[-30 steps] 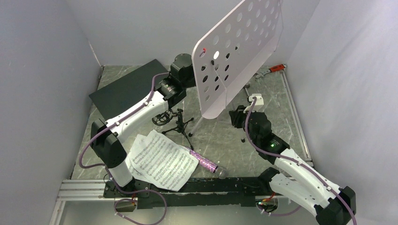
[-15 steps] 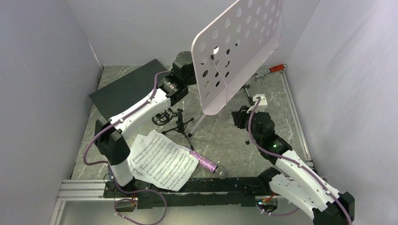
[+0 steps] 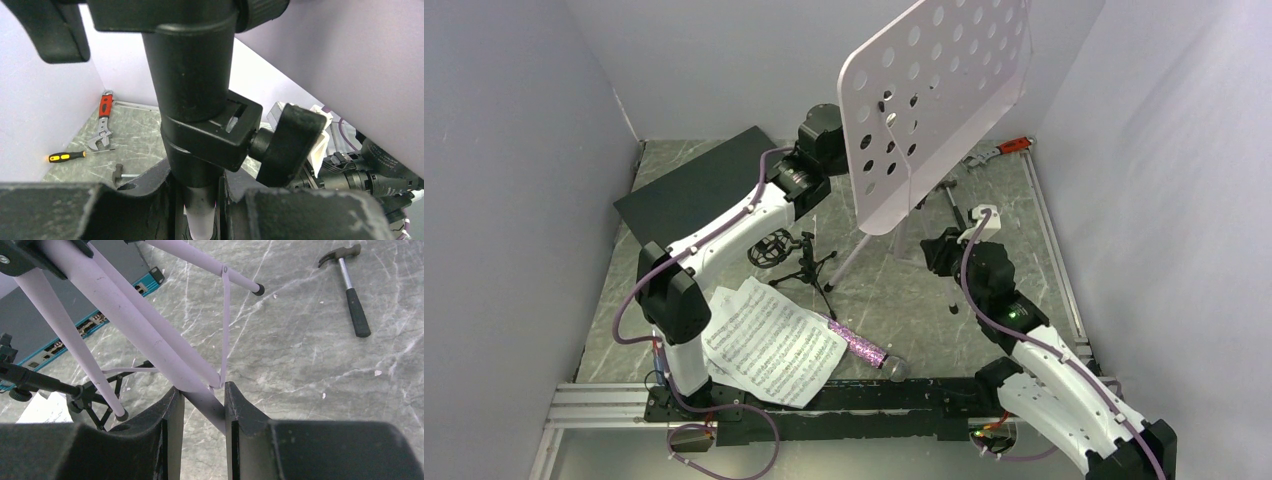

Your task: Set up the instrument practice props

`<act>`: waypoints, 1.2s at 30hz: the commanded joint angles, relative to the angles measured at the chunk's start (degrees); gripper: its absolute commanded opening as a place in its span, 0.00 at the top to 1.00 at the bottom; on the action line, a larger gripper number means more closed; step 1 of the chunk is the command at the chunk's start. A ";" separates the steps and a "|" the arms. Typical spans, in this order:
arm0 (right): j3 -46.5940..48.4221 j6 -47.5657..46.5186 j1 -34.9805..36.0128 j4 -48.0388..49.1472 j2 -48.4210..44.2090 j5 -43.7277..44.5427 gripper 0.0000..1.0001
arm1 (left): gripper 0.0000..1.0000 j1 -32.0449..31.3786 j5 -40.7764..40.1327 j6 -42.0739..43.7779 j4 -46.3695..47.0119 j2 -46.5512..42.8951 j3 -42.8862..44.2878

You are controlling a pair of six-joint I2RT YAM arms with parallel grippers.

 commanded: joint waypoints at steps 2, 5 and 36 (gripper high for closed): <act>-3.67 8.51 -4.65 -11.38 1.72 10.64 1.00 | 0.97 4.11 -1.58 -1.20 24.94 -8.41 12.87; -3.66 8.54 -5.31 -11.18 1.89 10.11 1.00 | 0.97 4.17 -1.42 -1.46 24.85 -8.62 12.16; 0.15 1.15 -5.80 -4.08 5.25 3.54 0.64 | 0.97 4.20 -0.94 -5.23 31.19 -5.34 4.20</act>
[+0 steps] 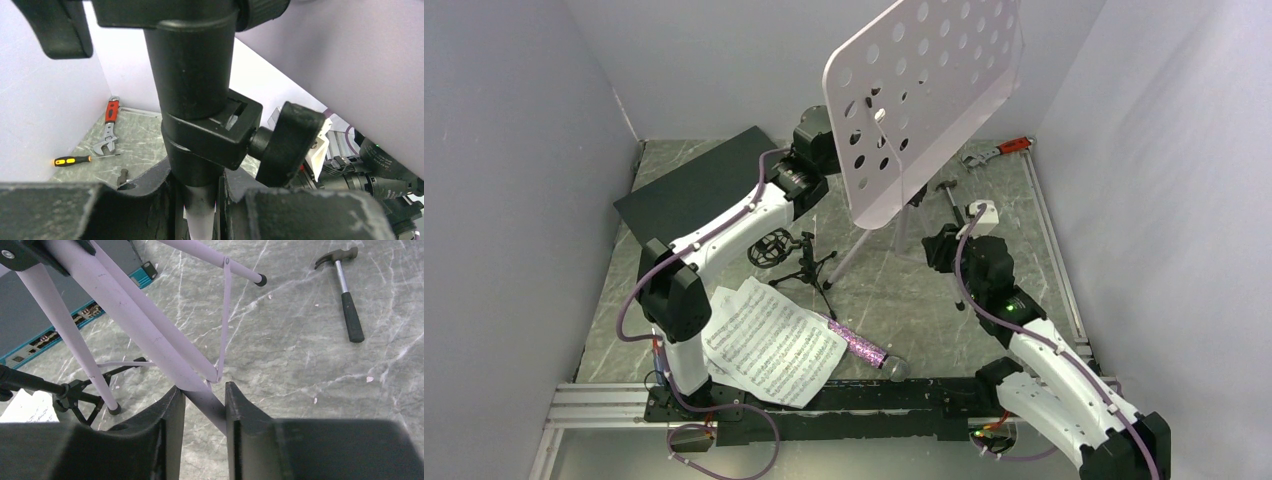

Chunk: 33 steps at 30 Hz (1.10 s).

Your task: Set up the instrument practice props

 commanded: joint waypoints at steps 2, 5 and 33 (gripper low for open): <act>0.10 4.02 -2.88 -5.98 3.09 6.96 0.55 | 0.97 2.52 -0.93 -2.37 25.18 -5.30 7.02; 0.74 3.73 -2.89 -5.16 4.37 6.65 0.52 | 0.97 2.45 -1.22 -1.85 25.14 -5.17 6.64; 1.70 2.14 -2.89 -2.86 -3.42 -1.00 0.09 | 0.97 -1.46 -2.92 4.25 22.46 0.47 7.76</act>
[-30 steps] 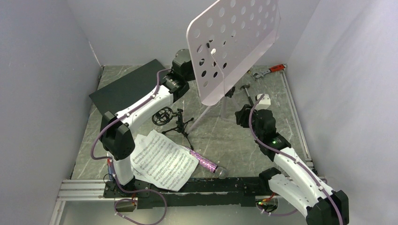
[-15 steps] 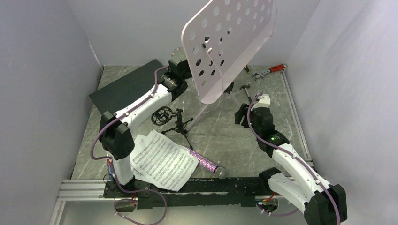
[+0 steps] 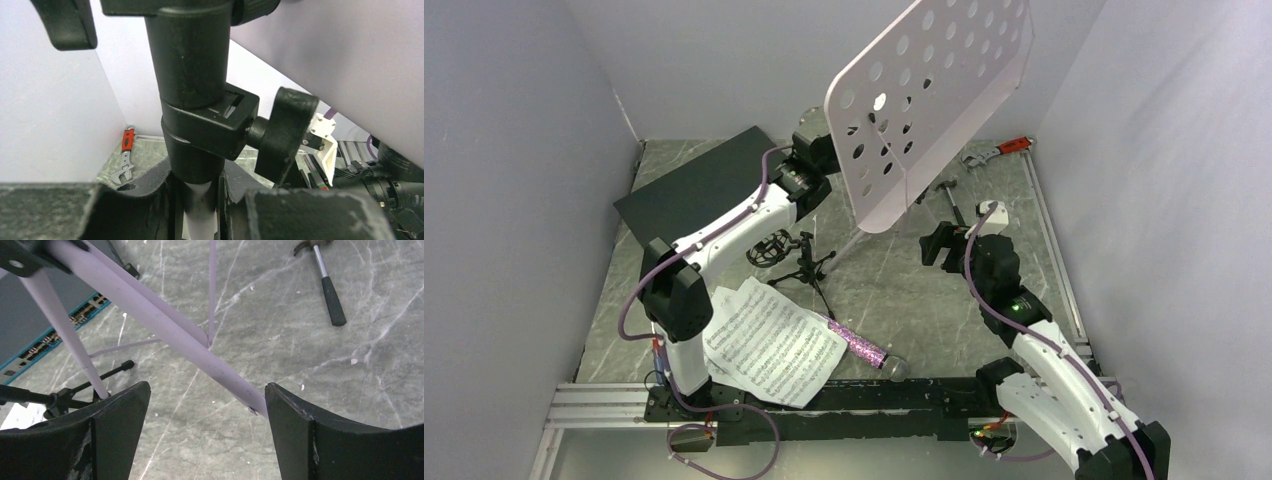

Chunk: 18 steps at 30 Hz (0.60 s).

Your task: Set up the instrument practice props

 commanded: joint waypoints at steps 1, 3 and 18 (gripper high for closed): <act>0.50 -0.28 -0.12 0.90 -1.43 -1.13 0.08 | 0.97 -0.42 -2.66 0.94 15.59 -0.68 7.67; 0.53 -0.10 -0.12 0.54 -1.90 -1.20 0.07 | 0.97 -0.56 -3.28 1.50 14.78 0.13 8.50; 0.00 -0.20 -0.12 -0.88 -3.90 -0.35 0.04 | 0.97 -0.56 -3.94 0.30 16.02 5.80 12.14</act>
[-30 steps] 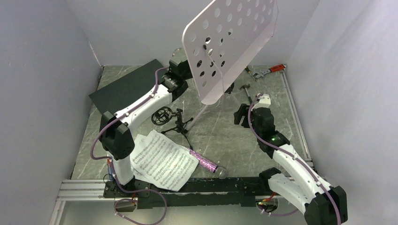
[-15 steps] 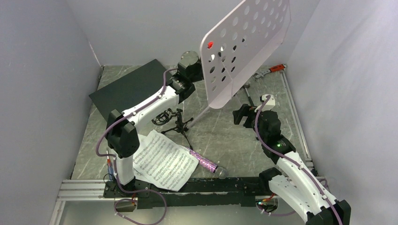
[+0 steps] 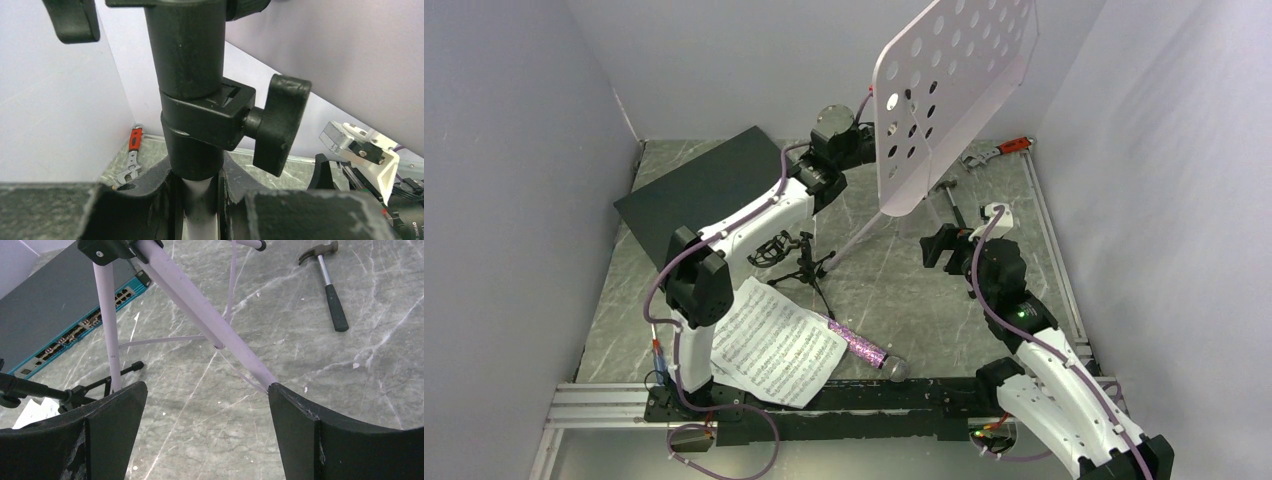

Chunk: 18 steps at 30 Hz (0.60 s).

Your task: Set up the instrument practice props

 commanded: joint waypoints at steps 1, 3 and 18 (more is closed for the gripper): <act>-0.08 -0.09 -0.11 0.56 -1.01 0.53 0.04 | 0.97 -0.12 -0.94 1.85 14.46 -1.27 6.11; -0.26 -0.05 -0.11 0.65 -0.96 0.68 0.01 | 0.97 -0.14 -0.99 1.90 14.39 -1.06 6.10; 0.62 0.15 -0.07 -0.19 0.86 2.38 0.00 | 0.83 -0.12 -5.62 -0.11 17.61 -1.52 2.78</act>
